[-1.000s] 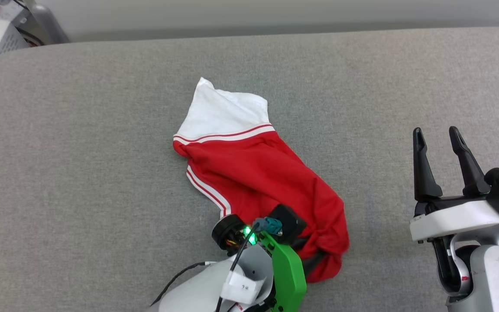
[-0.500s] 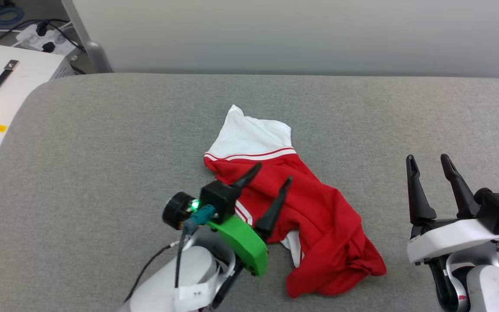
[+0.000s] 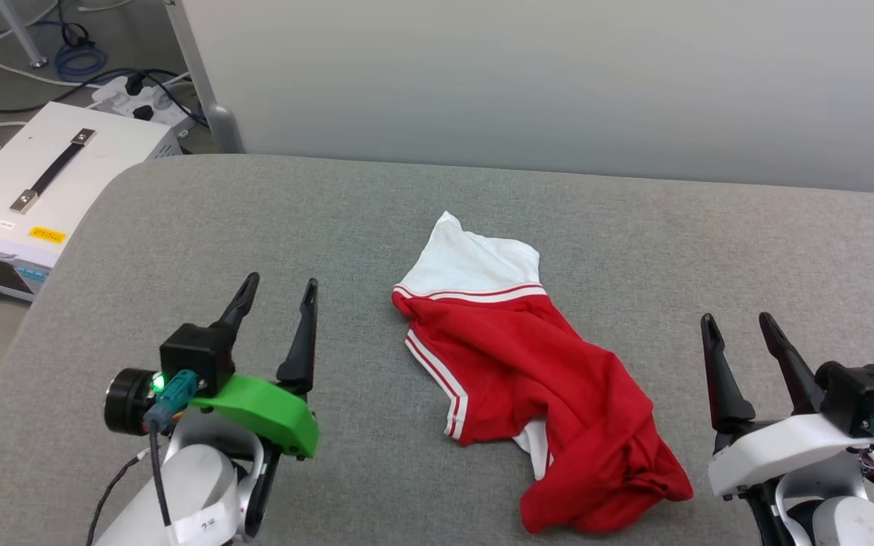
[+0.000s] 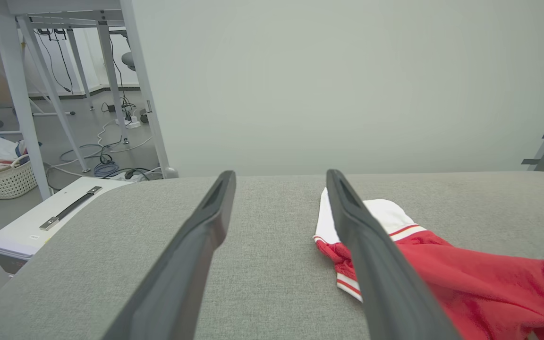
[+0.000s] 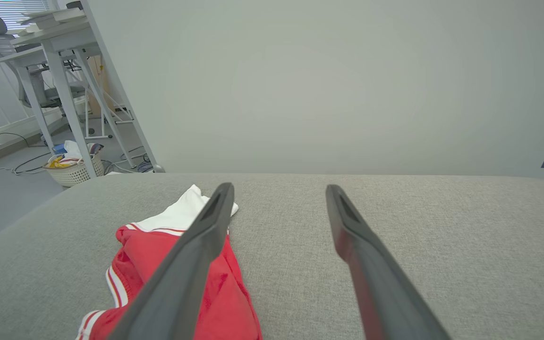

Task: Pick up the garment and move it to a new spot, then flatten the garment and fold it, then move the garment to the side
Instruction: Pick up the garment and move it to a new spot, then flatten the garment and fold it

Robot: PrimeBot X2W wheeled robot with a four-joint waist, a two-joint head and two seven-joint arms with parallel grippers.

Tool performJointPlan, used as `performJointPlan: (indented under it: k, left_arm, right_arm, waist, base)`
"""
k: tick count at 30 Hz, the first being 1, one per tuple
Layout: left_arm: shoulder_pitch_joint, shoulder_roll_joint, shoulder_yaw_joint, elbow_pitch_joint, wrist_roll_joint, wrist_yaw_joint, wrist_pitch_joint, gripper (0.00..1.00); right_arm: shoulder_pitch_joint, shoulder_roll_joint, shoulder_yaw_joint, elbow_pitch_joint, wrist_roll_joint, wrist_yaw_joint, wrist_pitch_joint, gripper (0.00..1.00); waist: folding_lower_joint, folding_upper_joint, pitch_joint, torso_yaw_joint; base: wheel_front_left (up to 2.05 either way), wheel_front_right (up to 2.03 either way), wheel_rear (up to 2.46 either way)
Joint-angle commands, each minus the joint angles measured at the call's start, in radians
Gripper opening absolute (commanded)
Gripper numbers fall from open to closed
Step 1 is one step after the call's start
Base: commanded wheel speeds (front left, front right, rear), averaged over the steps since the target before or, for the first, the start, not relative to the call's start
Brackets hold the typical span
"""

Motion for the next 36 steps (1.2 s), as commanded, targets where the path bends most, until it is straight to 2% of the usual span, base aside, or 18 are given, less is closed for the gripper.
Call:
performJointPlan:
  k: [1,5,11,20,24,30,36]
  left_arm:
    - [0.035,0.01,0.021,-0.013,0.015,0.009,-0.006,1.0]
    - [0.095,0.022,0.071,-0.036,0.015,0.006,-0.006,1.0]
    - [0.143,0.02,0.09,-0.053,0.033,0.001,-0.006,1.0]
    - [0.15,0.009,0.097,-0.054,0.053,-0.007,-0.006,1.0]
    - [0.131,0.001,0.1,-0.054,0.058,-0.016,-0.006,1.0]
    - [0.085,-0.033,0.123,-0.071,0.072,-0.032,-0.006,1.0]
    - [0.058,-0.091,0.147,-0.092,0.109,-0.05,-0.006,1.0]
  right_arm:
    - [0.019,-0.002,-0.001,0.002,-0.003,0.007,0.007,1.0]
    - [0.04,-0.002,-0.001,0.0,-0.002,0.007,0.015,1.0]
    - [0.059,-0.002,0.003,-0.01,0.001,0.007,0.023,1.0]
    - [0.054,-0.002,-0.003,-0.025,-0.004,0.007,0.03,1.0]
    - [0.04,-0.002,-0.041,-0.011,-0.003,0.007,0.04,1.0]
    - [-0.045,-0.002,-0.124,0.103,-0.001,0.007,0.091,1.0]
    - [-0.203,-0.042,-0.125,0.264,0.025,0.007,0.174,1.0]
  waist:
    - [0.0,-0.0001,-0.014,0.0]
    - [0.0,-0.0001,-0.027,-0.005]
    - [0.0,-0.0001,-0.036,-0.008]
    - [0.0,-0.0001,-0.027,-0.005]
    - [0.0,-0.0001,-0.001,0.01]
    - [0.0,-0.0001,0.061,0.073]
    - [0.0,-0.0001,0.119,0.154]
  base:
    - [0.0,0.0,0.0]
    - [0.0,0.0,0.0]
    - [0.0,0.0,0.0]
    - [0.0,0.0,0.0]
    - [0.0,0.0,0.0]
    - [0.0,0.0,0.0]
    - [0.0,0.0,0.0]
